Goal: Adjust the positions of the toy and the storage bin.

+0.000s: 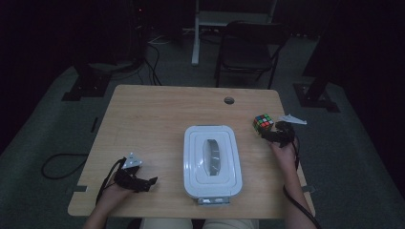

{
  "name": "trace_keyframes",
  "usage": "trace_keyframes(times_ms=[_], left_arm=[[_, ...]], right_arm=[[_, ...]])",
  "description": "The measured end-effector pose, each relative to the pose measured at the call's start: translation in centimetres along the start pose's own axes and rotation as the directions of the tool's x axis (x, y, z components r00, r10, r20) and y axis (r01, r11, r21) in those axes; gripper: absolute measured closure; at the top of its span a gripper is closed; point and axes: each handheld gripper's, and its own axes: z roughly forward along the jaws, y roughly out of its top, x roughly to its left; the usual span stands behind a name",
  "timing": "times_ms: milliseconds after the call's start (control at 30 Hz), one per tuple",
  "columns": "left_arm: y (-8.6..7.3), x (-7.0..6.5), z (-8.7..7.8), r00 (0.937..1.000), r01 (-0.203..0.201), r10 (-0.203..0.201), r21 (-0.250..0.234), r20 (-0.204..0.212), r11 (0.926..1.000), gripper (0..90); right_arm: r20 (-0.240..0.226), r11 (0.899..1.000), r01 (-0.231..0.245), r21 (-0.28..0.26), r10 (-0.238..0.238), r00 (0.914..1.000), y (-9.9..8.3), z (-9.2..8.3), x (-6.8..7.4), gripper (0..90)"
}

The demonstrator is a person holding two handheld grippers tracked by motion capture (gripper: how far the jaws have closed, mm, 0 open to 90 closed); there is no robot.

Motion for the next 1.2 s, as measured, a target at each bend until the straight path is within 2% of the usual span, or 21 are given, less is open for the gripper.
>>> trace_keyframes(times_ms=[200,400,500,567,633,700,733,833,967,1200], left_arm=[[-0.4,0.3,-0.2,0.9999,-0.01,0.01,-0.004,0.001,0.9999,1.7],[-0.4,0.0,0.0,0.9987,-0.049,0.049,0.002,-0.017,0.9988,0.4],[-0.4,-0.1,0.1,0.9982,-0.057,0.057,0.004,-0.021,0.9984,0.5],[-0.4,-0.3,0.2,0.9968,-0.075,0.076,0.014,-0.026,0.997,0.5],[-0.4,-0.4,0.2,0.9969,-0.073,0.073,0.013,-0.028,0.9973,0.5],[-0.4,-0.4,0.2,0.997,-0.072,0.073,0.013,-0.028,0.9973,0.5],[-0.4,-0.4,0.2,0.997,-0.072,0.072,0.012,-0.028,0.9973,0.5],[-0.4,-0.4,0.2,0.997,-0.071,0.072,0.012,-0.028,0.9974,0.5],[-0.4,-0.4,0.2,0.9972,-0.065,0.065,0.011,-0.037,0.9979,0.7],[-0.3,-0.4,0.2,0.9973,-0.063,0.063,0.012,-0.038,0.998,0.7]], right_arm=[[0.011,0.999,-0.009,0.031,0.009,0.9999,0.5,1.7,-0.8,11.8],[0.009,0.997,-0.01,0.079,0.009,0.9999,0.3,3.1,-1.0,11.9],[0.008,0.994,-0.021,0.111,0.02,0.9998,0.0,3.8,-1.1,18.2],[0.01,0.991,-0.018,0.132,0.017,0.9998,-0.1,4.0,-1.1,20.3],[0.033,0.989,-0.007,0.147,0.002,0.9994,-0.2,4.2,-1.0,25.4],[0.052,0.99,0.0,0.145,-0.007,0.9986,-0.3,4.1,-0.9,32.7],[0.053,0.989,-0.007,0.149,-0.001,0.9986,-0.3,4.0,-0.9,33.3],[0.062,0.988,-0.004,0.154,-0.006,0.9981,-0.3,3.9,-0.8,33.5],[0.05,0.987,0.007,0.158,-0.015,0.9986,-0.4,3.5,-0.7,34.0],[0.03,0.99,0.026,0.14,-0.03,0.9991,-0.9,1.4,-0.4,34.1]])
